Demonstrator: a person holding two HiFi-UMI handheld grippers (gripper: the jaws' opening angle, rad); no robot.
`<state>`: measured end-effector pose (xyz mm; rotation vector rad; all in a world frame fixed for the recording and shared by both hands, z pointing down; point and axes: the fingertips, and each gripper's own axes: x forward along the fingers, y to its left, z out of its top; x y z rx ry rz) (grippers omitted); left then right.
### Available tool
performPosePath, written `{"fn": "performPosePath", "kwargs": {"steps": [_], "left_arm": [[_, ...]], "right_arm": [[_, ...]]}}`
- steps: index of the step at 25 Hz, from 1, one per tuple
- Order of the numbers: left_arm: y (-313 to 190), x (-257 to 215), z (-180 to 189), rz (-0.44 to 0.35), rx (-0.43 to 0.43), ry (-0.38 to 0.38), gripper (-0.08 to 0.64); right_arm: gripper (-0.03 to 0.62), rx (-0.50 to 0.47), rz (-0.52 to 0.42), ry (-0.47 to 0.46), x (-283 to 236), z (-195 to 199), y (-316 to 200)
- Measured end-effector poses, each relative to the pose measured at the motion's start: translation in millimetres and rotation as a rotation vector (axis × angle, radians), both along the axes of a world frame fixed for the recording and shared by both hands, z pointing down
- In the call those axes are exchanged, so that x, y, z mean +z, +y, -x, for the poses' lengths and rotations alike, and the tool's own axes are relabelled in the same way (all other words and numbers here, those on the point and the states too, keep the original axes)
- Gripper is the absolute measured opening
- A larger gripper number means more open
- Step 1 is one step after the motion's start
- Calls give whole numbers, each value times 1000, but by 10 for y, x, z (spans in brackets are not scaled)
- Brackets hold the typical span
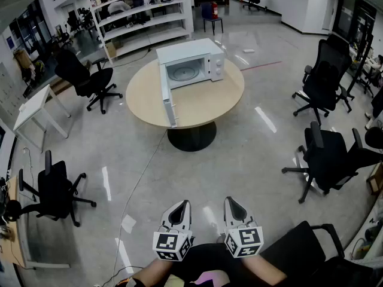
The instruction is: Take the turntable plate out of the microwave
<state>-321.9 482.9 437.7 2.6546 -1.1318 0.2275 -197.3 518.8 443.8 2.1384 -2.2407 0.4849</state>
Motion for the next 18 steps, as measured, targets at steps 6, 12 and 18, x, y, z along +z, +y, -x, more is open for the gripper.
{"fn": "performPosePath", "kwargs": {"steps": [6, 12, 18], "left_arm": [[125, -7, -411, -9, 3, 0, 46], [277, 42, -836, -7, 6, -13, 46], [394, 152, -1077, -3, 1, -49, 46]], "right_arm": [[15, 2, -10, -2, -12, -413, 109], [15, 2, -17, -17, 23, -828, 235], [15, -5, -3, -52, 185, -1084, 296]]}}
